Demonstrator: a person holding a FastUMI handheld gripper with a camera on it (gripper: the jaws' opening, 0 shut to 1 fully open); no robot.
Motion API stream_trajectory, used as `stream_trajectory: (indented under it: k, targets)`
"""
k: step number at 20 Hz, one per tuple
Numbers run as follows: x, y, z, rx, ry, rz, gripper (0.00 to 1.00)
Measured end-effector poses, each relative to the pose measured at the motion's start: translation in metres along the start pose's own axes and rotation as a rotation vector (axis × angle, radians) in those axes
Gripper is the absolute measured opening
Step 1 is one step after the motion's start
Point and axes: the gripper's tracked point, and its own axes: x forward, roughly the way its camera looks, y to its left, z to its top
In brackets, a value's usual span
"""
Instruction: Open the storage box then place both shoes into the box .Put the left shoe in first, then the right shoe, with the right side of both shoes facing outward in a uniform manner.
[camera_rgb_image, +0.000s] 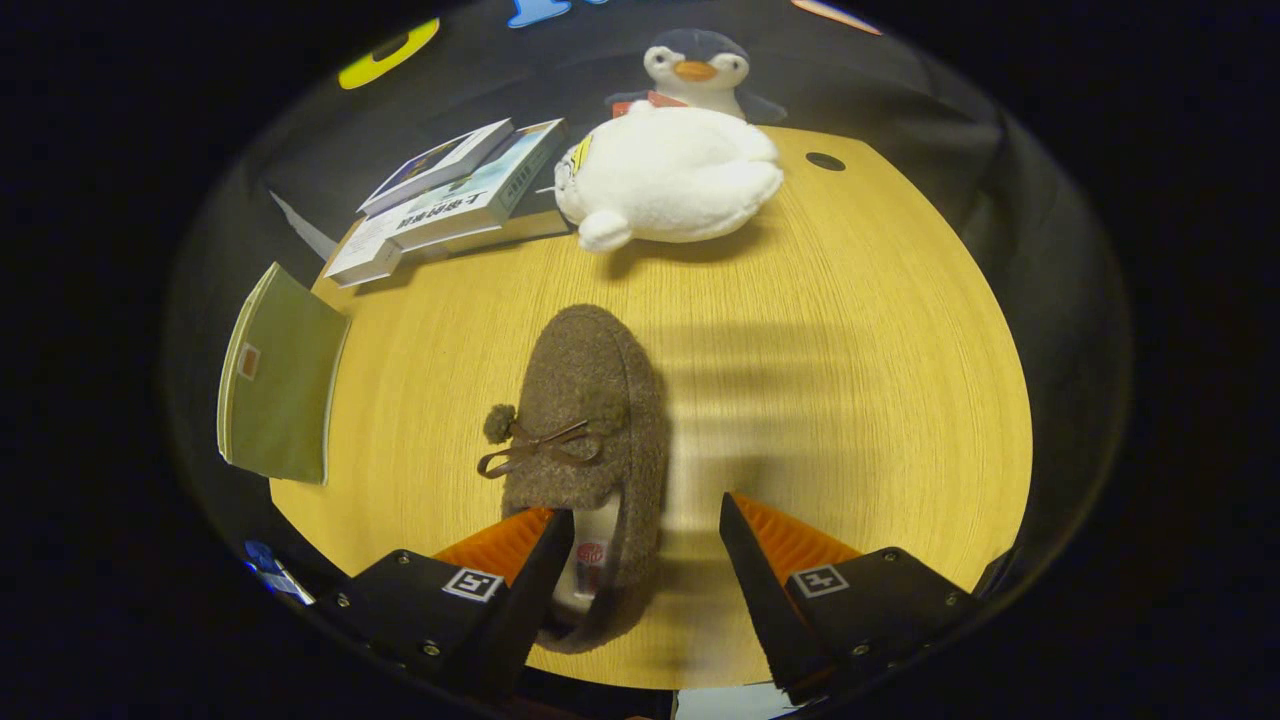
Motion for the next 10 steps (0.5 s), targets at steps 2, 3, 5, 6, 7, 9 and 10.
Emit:
stream_trajectory:
  k: [2,3,5,6,7,9,10]
  targets:
    - [0.011,-0.003,0.001,-0.008,0.017,-0.027,0.86]
    - [0.015,-0.004,0.0,-0.002,0.028,-0.035,0.82]
    - [0.024,0.002,0.0,0.011,0.035,-0.01,0.79]
    - [0.024,0.013,-0.001,0.033,0.039,0.034,0.61]
    - [0.022,0.008,0.001,0.048,0.036,0.002,0.39]
    - [0.022,0.002,0.003,0.098,0.033,-0.03,0.07]
    - [0.02,0.007,0.0,0.105,0.052,-0.014,0.03]
